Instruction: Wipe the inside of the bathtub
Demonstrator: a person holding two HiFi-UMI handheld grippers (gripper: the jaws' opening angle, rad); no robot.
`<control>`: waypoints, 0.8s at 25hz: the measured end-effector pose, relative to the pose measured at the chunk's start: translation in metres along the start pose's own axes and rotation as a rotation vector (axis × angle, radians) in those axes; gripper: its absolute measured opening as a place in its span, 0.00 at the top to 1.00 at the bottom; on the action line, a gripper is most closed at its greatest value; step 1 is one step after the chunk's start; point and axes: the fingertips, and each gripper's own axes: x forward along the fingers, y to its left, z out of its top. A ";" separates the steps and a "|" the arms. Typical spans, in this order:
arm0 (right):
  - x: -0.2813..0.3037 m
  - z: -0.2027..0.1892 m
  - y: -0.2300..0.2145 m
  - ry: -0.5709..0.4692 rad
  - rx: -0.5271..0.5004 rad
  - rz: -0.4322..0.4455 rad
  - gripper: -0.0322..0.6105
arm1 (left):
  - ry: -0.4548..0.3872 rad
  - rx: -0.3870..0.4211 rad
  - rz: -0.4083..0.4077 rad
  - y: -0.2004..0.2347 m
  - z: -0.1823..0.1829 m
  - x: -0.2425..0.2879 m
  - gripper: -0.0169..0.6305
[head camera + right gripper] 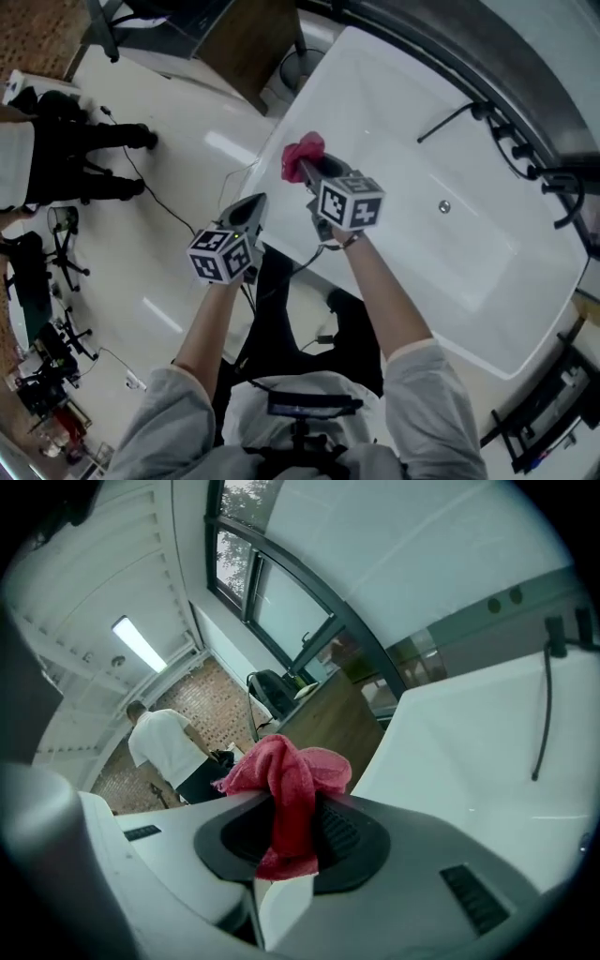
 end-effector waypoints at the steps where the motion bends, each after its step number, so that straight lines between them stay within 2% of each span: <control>1: -0.014 0.004 0.008 -0.007 -0.020 0.004 0.80 | -0.009 -0.002 -0.001 -0.008 0.003 -0.006 0.96; 12: -0.205 0.039 0.050 -0.073 -0.115 -0.091 0.79 | -0.076 0.048 -0.046 -0.114 0.031 -0.077 0.96; 17: -0.288 0.045 0.061 -0.135 -0.101 -0.177 0.79 | -0.104 0.080 -0.121 -0.155 0.049 -0.102 0.96; 20: -0.323 0.045 0.071 -0.203 -0.052 -0.212 0.79 | -0.094 0.133 -0.185 -0.174 0.054 -0.115 0.96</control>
